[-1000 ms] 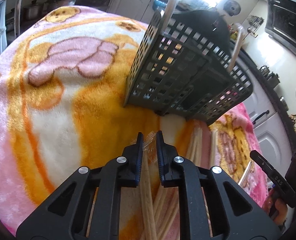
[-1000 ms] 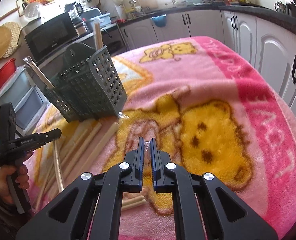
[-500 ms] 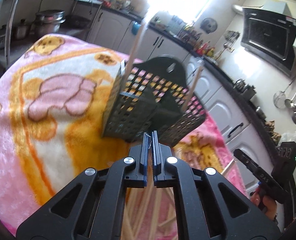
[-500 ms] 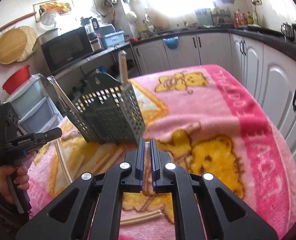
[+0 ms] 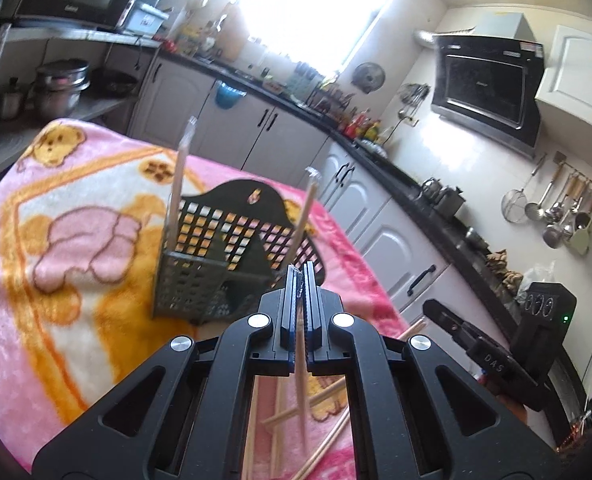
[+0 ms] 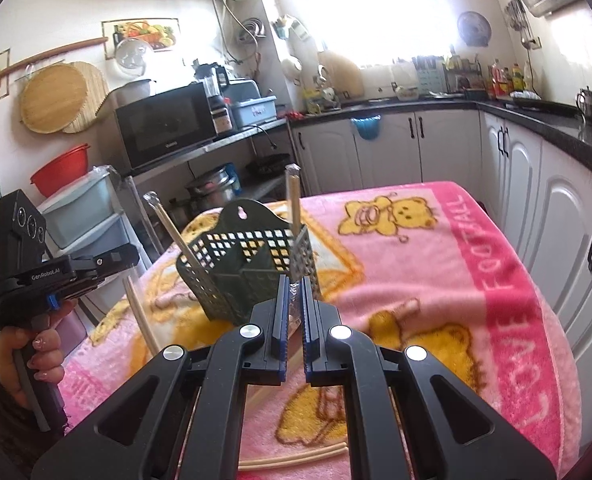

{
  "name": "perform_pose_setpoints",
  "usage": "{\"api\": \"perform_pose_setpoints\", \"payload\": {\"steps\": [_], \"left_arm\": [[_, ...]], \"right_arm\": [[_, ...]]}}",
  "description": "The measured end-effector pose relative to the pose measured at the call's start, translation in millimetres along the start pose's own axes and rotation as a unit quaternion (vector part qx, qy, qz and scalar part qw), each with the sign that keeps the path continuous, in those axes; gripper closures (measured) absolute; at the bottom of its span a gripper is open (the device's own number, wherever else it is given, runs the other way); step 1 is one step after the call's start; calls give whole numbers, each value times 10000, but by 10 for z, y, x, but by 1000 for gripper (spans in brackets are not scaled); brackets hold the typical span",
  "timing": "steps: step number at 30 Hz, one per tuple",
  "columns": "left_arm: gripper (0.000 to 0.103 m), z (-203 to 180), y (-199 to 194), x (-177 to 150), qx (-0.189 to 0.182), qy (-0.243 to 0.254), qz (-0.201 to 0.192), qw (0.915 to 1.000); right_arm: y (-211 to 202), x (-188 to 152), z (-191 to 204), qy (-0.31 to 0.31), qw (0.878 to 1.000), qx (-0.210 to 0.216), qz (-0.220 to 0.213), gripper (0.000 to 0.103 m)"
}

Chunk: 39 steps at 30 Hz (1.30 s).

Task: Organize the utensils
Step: 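Carry both held chopsticks over the green caddy and lower them inside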

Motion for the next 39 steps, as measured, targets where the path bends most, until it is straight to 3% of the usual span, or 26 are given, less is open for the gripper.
{"api": "perform_pose_setpoints", "payload": {"steps": [14,39], "left_arm": [[102,-282,-194,286,-338,220,-419,9983],[102,-525,-181,822,-538,453,-904,9934]], "right_arm": [[-76,207,357,-461,9983,278,-234,97],[-174,770,731,-925,9894,657,-912,98]]}}
Point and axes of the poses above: each gripper's, at about its wrist camera, not at the fingertips, and y roughly the way its jaws point, z to its left, x to its top, the point moved 2 cm from there along y, roughly the way its jaws point, and after that the axes turned 7 degrees about x, right-handed, at the moved point
